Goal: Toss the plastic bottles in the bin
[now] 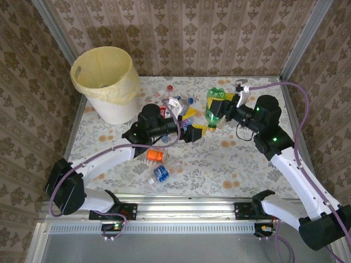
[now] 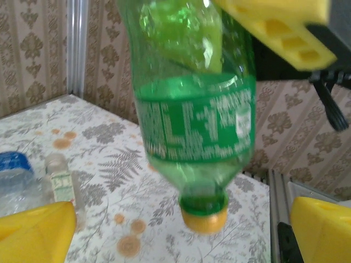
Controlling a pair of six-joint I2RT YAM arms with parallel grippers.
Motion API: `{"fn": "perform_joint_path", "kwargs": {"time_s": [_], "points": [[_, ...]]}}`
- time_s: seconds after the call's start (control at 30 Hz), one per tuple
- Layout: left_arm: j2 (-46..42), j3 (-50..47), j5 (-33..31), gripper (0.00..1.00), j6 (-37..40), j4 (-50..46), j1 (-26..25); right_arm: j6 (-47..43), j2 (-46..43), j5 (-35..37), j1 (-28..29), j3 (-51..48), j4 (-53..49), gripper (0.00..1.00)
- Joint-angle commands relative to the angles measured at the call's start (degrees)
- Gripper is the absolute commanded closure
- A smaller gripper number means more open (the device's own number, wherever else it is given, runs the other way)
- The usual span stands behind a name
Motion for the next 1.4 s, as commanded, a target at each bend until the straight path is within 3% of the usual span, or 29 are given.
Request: {"fn": "perform_joint_path", "kwargs": {"time_s": [0.0, 0.33, 0.87, 1.1, 1.37], "points": [[0.8, 3.7, 3.6, 0.00, -1.8, 5.6, -0.2, 1.9, -1.4, -0.5, 2.1, -1.0, 3.6, 0.56], [3.2, 6.0, 6.2, 0.05, -1.6, 4.3, -0.2, 2.2, -1.4, -0.1, 5.8, -2.1, 4.6, 0.56], [4.8, 6.7, 8.5, 0.35, -1.7, 4.2, -0.1, 3.1, 0.0, -0.6, 7.5, -3.1, 6.2, 0.56], [5.4, 6.8, 11.1, 0.44, -2.4, 4.8, -0.2, 3.1, 0.5, -0.8, 7.8, -3.2, 6.4, 0.56], [6.2, 7.4, 12.8, 0.45, -3.1, 5.3, -0.1, 3.4, 0.9, -1.3, 7.8, -3.1, 6.6, 0.55]]}}
